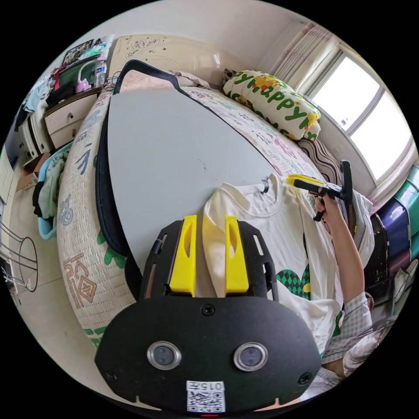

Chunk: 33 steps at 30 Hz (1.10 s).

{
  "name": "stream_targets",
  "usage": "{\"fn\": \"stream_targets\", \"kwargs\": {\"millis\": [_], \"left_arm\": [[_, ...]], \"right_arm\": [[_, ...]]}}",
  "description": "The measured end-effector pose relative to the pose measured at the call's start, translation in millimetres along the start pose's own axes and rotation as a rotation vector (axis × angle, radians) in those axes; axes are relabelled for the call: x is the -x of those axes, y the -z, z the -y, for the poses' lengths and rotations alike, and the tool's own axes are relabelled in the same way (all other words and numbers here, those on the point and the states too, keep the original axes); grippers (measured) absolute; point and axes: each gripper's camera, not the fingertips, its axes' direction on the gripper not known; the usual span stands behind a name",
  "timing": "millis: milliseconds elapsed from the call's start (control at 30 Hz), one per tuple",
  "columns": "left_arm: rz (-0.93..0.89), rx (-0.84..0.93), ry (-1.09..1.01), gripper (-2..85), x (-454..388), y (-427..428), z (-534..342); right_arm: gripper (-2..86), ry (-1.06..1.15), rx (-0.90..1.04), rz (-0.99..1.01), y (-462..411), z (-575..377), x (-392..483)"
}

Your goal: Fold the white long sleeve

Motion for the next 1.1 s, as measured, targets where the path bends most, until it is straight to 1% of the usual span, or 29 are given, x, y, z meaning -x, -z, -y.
{"fn": "stream_targets", "kwargs": {"millis": [100,233,300,400,500,633,700,733,833,900,933,1000,1033,1067,1100], "left_arm": [[0.034,0.009,-0.015,8.8,-9,0,-1],[0.094,0.040,-0.068,4.4,-28,-3,-6],[0.134,0.043,-0.087,2.2,-42,-3,-10],[0.197,0.045,-0.114,1.1,-62,5,-18],[0.240,-0.029,-0.142,0.7,-83,32,-36],[0.193,-0.138,-0.161,0.5,-106,81,-73],[0.169,-0.214,-0.182,0.4,-127,118,-113],[0.158,-0.224,-0.193,0.4,-134,127,-124],[0.119,-0.304,-0.273,0.4,-176,179,-193],[0.073,-0.432,-0.333,0.4,-214,227,-269],[0.048,-0.446,-0.354,0.4,-223,237,-290],[-0.020,-0.444,-0.460,0.4,-261,264,-372],[-0.028,-0.430,-0.486,0.4,-269,267,-391],[-0.039,-0.394,-0.531,0.4,-284,267,-427],[-0.048,-0.361,-0.554,0.4,-294,263,-459]], "right_arm": [[11.9,0.002,0.044,0.033,-7,1,-1],[9.1,0.045,0.033,-0.033,0,-7,5],[4.0,0.087,0.011,-0.105,8,-18,12],[0.9,0.123,-0.026,-0.111,25,-30,18],[-0.2,0.141,-0.097,-0.084,55,-46,21],[-0.6,0.150,-0.195,-0.019,108,-78,22],[-0.6,0.171,-0.254,0.032,150,-111,23],[-0.6,0.177,-0.266,0.047,161,-120,23],[-0.6,0.205,-0.324,0.153,217,-178,24],[-0.7,0.231,-0.380,0.264,263,-241,27],[-0.7,0.238,-0.407,0.294,275,-260,28],[-0.7,0.266,-0.509,0.417,317,-345,30],[-0.7,0.277,-0.510,0.442,323,-366,31],[-0.7,0.296,-0.494,0.462,329,-406,33],[-0.7,0.290,-0.459,0.439,327,-442,35]]}}
